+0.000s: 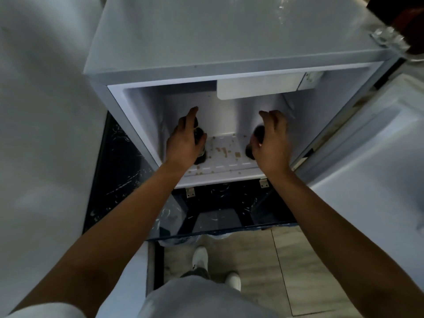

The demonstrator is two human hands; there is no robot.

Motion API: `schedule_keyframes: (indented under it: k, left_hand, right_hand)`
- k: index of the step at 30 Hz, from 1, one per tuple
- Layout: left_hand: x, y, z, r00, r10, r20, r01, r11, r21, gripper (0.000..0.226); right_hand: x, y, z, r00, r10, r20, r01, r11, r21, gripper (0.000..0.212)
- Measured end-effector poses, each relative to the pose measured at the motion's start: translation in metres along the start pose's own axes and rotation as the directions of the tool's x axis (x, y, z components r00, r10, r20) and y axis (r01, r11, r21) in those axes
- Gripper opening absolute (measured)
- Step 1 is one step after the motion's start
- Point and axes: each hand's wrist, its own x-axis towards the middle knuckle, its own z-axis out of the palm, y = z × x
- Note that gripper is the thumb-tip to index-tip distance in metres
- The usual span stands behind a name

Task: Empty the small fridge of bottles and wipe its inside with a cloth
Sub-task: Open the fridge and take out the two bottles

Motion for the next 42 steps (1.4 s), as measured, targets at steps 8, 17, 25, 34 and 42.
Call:
schedule_keyframes:
  k: [8, 17, 25, 34, 42]
  left_hand:
    - [-0.026, 0.003, 0.0, 0.991, -0.133, 0.012, 0.133, 0.965, -0.226, 0.08]
    - [-0.059, 0.005, -0.009, 0.993, -0.105, 0.047, 0.113, 0.97, -0.217, 0.071]
    - [-0.126, 0.018, -0.05, 0.997, -0.072, 0.012, 0.073, 0.97, -0.231, 0.082]
    - [-0.222, 0.022, -0.11, 0.979, -0.164, -0.121, 0.118, 0.94, -0.321, 0.079]
    - [-0.261, -0.038, -0.134, 0.933, -0.317, -0.173, 0.262, 0.924, -0.28, 0.082]
  right_hand:
    - [-0.021, 0.016, -0.008, 0.99, 0.12, 0.079, -0.133, 0.973, 0.191, 0.073]
    - [-0.05, 0.011, -0.009, 0.987, 0.077, 0.14, -0.11, 0.962, 0.251, 0.062]
    - [-0.079, -0.005, -0.053, 0.966, 0.088, 0.243, -0.166, 0.932, 0.321, 0.059]
    - [-0.133, -0.082, -0.1, 0.906, -0.052, 0.42, -0.183, 0.846, 0.5, 0.07]
    - [-0.155, -0.149, -0.065, 0.82, -0.217, 0.53, -0.11, 0.849, 0.517, 0.071]
